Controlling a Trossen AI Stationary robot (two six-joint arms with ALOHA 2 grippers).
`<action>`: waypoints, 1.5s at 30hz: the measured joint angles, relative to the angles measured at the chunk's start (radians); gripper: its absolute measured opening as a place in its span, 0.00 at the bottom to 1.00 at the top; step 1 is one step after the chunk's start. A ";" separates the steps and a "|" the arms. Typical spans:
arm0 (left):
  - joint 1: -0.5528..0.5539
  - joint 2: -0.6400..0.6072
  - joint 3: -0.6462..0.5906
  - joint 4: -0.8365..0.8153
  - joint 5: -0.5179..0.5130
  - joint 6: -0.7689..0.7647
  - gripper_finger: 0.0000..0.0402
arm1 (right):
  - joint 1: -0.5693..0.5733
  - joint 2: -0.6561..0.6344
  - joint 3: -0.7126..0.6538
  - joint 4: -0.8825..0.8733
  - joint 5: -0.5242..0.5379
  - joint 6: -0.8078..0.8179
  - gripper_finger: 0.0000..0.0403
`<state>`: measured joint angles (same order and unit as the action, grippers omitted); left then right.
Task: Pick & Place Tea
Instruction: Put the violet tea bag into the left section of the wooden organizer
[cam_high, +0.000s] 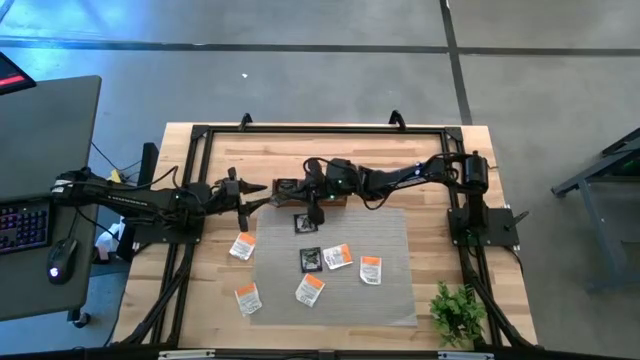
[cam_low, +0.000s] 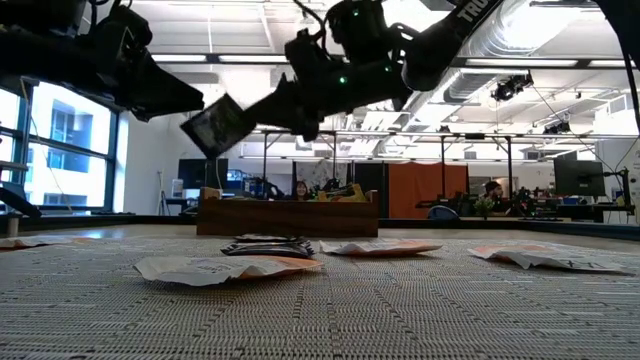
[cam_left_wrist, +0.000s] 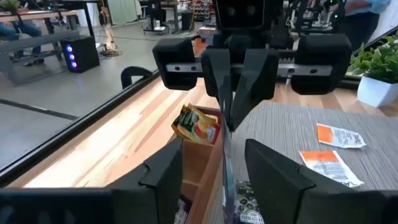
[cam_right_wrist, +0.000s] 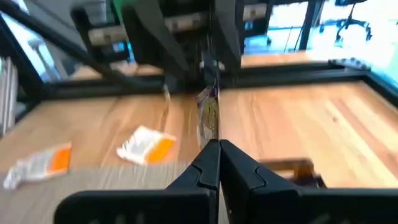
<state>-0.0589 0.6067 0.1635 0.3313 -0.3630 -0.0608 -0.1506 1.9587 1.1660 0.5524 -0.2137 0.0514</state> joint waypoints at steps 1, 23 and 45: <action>0.000 0.000 0.000 -0.001 0.001 -0.001 0.43 | 0.000 0.000 0.000 -0.016 -0.008 -0.005 0.01; 0.000 0.118 0.279 -0.274 0.083 -0.099 0.44 | 0.022 -0.002 0.000 -0.126 -0.083 0.015 0.00; 0.000 0.543 0.581 -0.668 0.179 -0.101 0.44 | 0.027 -0.002 -0.003 -0.177 -0.081 0.019 0.00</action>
<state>-0.0585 1.1497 0.7441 -0.3364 -0.1844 -0.1619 -0.1234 1.9568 1.1633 0.3752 -0.2943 0.0703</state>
